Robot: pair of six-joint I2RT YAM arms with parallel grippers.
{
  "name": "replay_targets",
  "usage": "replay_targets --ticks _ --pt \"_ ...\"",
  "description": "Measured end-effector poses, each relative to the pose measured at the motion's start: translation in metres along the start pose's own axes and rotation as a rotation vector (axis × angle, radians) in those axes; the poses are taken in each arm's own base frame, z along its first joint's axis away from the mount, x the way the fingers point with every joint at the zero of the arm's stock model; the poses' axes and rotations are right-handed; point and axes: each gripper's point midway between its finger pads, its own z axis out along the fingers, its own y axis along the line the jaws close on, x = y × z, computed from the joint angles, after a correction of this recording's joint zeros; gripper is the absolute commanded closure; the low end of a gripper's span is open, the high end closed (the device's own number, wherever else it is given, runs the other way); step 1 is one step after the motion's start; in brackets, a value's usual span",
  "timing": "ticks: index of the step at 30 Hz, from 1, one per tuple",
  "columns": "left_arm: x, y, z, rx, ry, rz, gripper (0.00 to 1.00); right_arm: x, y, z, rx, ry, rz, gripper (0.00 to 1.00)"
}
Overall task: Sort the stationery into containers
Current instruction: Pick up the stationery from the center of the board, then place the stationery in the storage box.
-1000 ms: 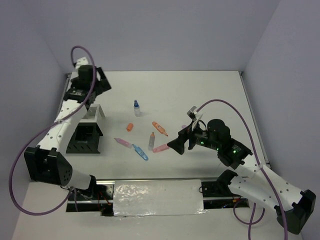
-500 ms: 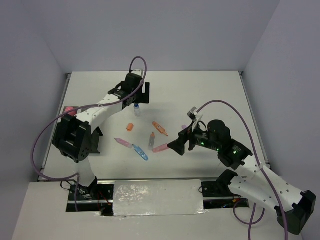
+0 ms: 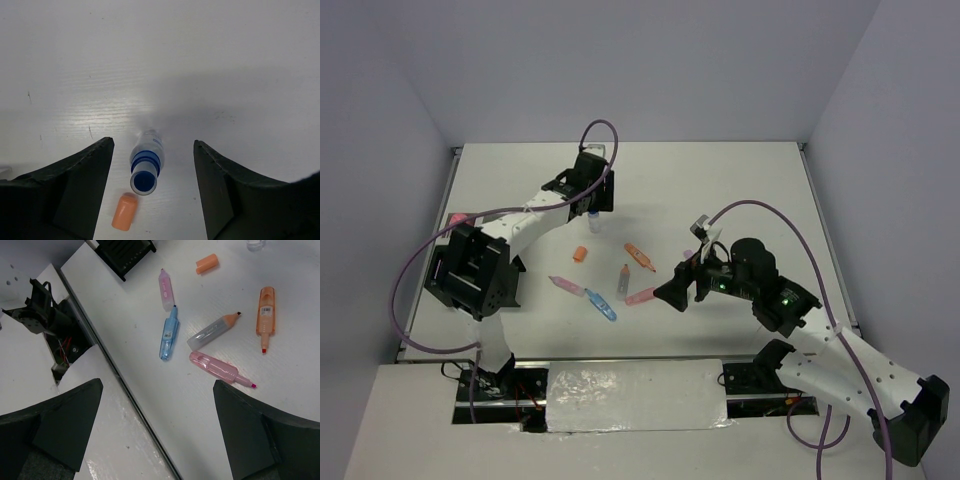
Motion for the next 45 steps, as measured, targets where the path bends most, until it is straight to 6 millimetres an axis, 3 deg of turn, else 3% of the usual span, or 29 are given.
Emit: replay_targets --ticks 2,5,6,8,9,10,15,19,22,27,29,31,34,36,40,42,45 --pt "0.006 0.001 0.005 -0.008 0.015 0.004 0.26 0.000 0.000 0.000 0.001 0.002 0.001 0.00" --pt "0.018 0.004 0.010 -0.017 0.041 0.008 0.45 0.001 -0.001 0.001 0.002 0.005 0.002 0.00" --pt "0.022 0.005 0.010 -0.019 0.048 0.008 0.58 0.001 -0.001 0.001 0.003 0.006 0.003 0.00" --pt "0.024 0.005 0.011 -0.020 0.049 0.007 0.75 0.002 -0.001 0.001 0.004 0.007 0.003 0.00" --pt "0.022 0.004 0.011 -0.017 0.045 0.008 0.92 0.002 -0.002 0.002 0.005 0.008 0.003 0.00" --pt "0.020 0.005 0.012 -0.017 0.038 0.006 1.00 0.002 -0.002 0.002 0.007 0.008 0.003 0.00" --pt "0.019 0.009 0.006 -0.034 0.044 -0.018 1.00 0.002 -0.003 0.002 0.011 0.010 0.004 0.00" --pt "0.014 0.035 -0.027 -0.142 0.060 -0.053 1.00 0.002 -0.003 0.002 0.013 0.009 0.004 0.00" --pt "-0.017 0.068 -0.071 -0.231 -0.002 -0.135 1.00 0.002 -0.003 0.002 0.013 0.009 0.004 0.00" --pt "-0.077 0.144 -0.154 -0.341 -0.205 -0.326 1.00 0.002 -0.003 0.002 0.012 0.009 0.004 0.00" --pt "-0.086 0.173 -0.181 -0.401 -0.261 -0.381 1.00 0.002 -0.003 0.002 0.012 0.010 0.004 0.00" --pt "-0.085 0.196 -0.195 -0.452 -0.278 -0.415 1.00 0.002 -0.003 0.002 0.012 0.010 0.004 0.00" --pt "-0.072 0.221 -0.194 -0.506 -0.249 -0.448 1.00 0.002 -0.003 0.002 0.011 0.011 0.005 0.00" --pt "-0.053 0.232 -0.184 -0.534 -0.195 -0.454 1.00 0.003 -0.003 0.003 0.012 0.012 0.005 0.00" --pt "-0.026 0.234 -0.169 -0.539 -0.109 -0.444 0.96 0.005 -0.005 0.005 0.015 0.023 0.009 0.00" --pt "-0.019 0.234 -0.165 -0.536 -0.087 -0.444 0.85 0.006 -0.005 0.005 0.016 0.027 0.011 0.00" --pt "-0.014 0.233 -0.161 -0.531 -0.073 -0.445 0.60 0.006 -0.005 0.006 0.016 0.030 0.012 0.00"
